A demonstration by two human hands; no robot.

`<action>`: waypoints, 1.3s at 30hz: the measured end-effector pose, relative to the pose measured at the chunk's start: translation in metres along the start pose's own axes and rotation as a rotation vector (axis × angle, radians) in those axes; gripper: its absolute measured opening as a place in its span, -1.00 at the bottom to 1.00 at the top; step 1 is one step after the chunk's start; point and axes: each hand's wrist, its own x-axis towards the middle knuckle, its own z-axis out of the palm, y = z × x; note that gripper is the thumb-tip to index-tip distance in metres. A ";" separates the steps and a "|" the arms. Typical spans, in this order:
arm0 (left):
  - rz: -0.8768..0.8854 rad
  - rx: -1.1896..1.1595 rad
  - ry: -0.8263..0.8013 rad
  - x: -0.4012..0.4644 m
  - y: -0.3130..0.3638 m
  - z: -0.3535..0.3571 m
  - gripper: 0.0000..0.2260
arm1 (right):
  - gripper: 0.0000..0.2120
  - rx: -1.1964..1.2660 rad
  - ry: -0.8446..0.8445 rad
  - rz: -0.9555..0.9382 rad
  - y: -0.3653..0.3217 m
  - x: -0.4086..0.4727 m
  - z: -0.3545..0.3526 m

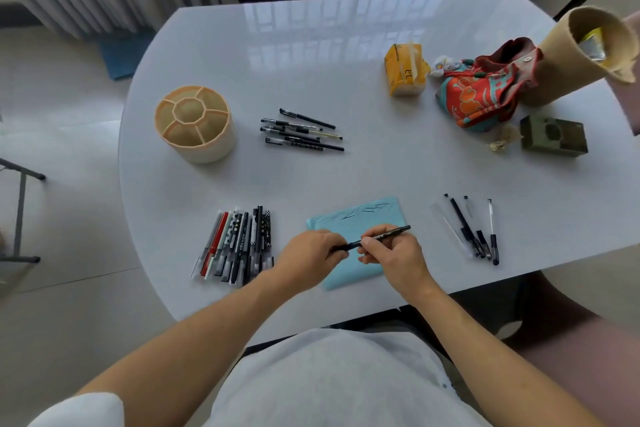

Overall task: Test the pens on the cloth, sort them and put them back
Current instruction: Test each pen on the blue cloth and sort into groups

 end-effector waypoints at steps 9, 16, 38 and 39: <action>-0.030 -0.029 0.079 -0.001 0.016 -0.004 -0.80 | -0.92 0.039 0.024 -0.046 -0.007 0.006 -0.019; -0.048 -0.022 0.147 0.000 0.038 0.002 -0.81 | -0.92 0.086 -0.102 0.022 -0.010 0.008 -0.018; -0.877 -0.042 0.393 -0.073 -0.045 0.006 -0.80 | -0.68 -1.033 -0.005 -0.323 -0.066 0.216 0.059; -0.889 -0.037 0.379 -0.073 -0.047 0.006 -0.80 | -0.68 -1.111 -0.003 -0.321 -0.064 0.221 0.061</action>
